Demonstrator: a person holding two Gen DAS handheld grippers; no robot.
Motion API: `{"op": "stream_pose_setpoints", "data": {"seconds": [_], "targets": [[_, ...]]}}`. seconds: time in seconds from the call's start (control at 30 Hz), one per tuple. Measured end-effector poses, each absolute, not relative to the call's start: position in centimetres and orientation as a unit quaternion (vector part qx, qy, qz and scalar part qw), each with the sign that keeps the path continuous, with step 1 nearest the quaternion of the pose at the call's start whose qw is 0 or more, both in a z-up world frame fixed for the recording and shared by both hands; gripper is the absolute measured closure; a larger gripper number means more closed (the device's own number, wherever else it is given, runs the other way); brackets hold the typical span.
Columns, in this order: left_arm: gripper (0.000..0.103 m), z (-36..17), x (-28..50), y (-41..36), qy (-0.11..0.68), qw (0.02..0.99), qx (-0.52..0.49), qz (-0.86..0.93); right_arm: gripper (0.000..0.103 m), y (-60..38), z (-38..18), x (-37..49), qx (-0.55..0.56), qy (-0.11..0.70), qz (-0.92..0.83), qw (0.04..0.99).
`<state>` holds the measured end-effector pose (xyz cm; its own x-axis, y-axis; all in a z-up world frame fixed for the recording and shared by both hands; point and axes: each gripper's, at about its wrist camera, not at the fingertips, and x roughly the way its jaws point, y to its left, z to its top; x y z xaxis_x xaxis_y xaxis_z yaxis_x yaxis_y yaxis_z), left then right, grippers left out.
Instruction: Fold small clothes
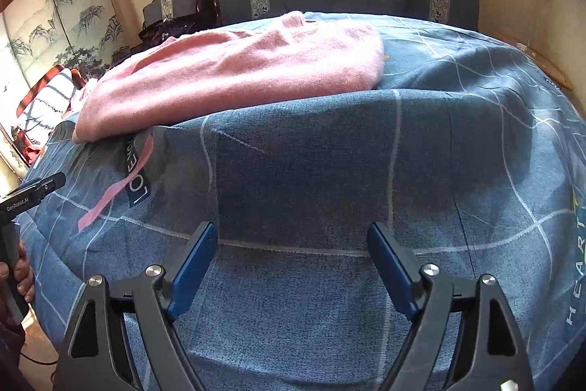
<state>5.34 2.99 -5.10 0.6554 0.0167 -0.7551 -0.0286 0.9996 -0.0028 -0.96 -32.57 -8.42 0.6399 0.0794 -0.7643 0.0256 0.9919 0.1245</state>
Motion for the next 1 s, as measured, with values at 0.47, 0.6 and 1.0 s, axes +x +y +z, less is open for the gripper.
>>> {"op": "stream_pose_setpoints", "data": {"seconds": [0.47, 0.6, 1.0], "targets": [[0.000, -3.5, 3.6, 2.4, 0.350, 0.937, 0.010, 0.011, 0.019, -31.5, -8.5, -0.9, 0.043, 0.424, 0.032, 0.904], [0.000, -1.4, 3.0, 1.6, 0.316, 0.948, 0.032, 0.018, 0.017, -31.3, -8.5, -1.0, 0.036, 0.422, 0.033, 0.905], [0.000, 1.4, 5.8, -0.8, 0.328, 0.941, 0.079, -0.008, 0.014, -31.5, -8.5, -0.9, 0.042, 0.422, 0.045, 0.905]]}}
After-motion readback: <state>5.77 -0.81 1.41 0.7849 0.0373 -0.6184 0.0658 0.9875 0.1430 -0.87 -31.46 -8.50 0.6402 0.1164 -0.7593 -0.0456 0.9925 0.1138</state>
